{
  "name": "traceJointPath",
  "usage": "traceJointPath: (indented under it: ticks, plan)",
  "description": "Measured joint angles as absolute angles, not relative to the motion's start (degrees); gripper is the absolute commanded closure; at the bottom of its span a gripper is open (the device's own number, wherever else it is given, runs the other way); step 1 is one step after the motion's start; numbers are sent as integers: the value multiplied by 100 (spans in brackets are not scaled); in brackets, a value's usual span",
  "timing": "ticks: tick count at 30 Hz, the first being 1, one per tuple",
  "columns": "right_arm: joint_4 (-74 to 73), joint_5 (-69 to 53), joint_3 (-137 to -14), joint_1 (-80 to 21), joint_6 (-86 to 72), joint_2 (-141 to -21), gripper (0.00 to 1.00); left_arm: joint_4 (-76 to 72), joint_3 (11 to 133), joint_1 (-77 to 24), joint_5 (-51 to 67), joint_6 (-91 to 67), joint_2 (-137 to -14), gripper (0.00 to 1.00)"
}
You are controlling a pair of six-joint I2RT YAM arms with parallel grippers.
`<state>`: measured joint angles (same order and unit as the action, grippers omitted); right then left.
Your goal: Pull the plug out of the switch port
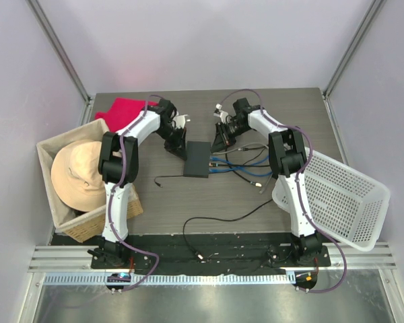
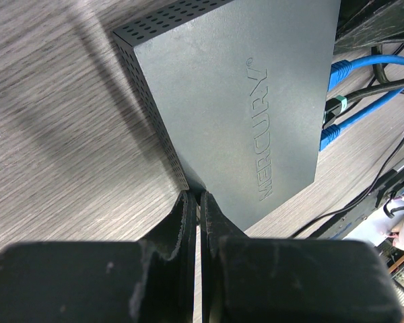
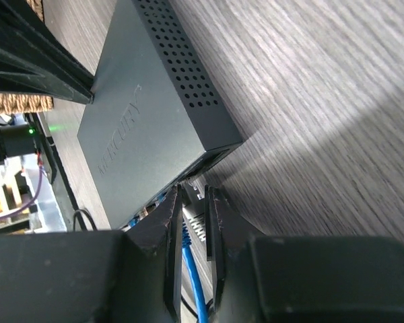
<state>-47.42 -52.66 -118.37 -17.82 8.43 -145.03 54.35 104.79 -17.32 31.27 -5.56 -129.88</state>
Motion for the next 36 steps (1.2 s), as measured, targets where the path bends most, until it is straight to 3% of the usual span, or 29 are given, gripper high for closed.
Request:
traceJointPath:
  ticks: [8,16,21,30,36]
  plan:
    - [-5527,-5363,-12621,-1776,1188,-14908,99,5450,10497,-1754,3087,-554,-12988,100]
    - [-5830,-5411,-12376,-1717,1535,-14807,99,5415,10510,-1831,3089,-550,-12991,100]
    - [-6451,-5419,-13043,-1699,1636,-15157,99,5417,10516,-1846,3074,-539,-12991,100]
    - [-6650,-5500,-12798,-1673,1907,-15063,99,5402,10525,-1890,3105,-537,-13002,100]
    - [-7443,-5417,-13511,-1667,2512,-15415,99,5395,10530,-1907,3100,-532,-13002,100]
